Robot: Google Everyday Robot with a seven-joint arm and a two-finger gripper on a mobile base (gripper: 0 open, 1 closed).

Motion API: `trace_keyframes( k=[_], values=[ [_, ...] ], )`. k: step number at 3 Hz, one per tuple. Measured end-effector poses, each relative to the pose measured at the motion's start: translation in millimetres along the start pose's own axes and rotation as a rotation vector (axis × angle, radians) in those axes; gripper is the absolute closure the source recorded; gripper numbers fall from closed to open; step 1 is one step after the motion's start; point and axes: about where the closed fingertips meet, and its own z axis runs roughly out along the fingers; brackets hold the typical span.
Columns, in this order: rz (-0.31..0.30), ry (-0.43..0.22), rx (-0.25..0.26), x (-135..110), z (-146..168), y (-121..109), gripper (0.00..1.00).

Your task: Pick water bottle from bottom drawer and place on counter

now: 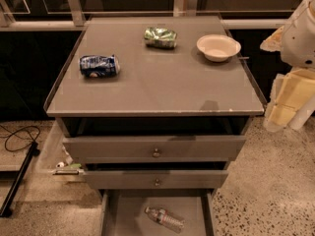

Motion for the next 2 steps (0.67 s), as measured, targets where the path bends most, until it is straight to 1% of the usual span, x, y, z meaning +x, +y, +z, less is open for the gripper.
trace_keyframes(
  k=[1,2],
  values=[
    [0.0,0.0,0.0,0,0,0,0.0],
    [-0.018,-0.007,0.003,2,10,8,0.0]
  ],
)
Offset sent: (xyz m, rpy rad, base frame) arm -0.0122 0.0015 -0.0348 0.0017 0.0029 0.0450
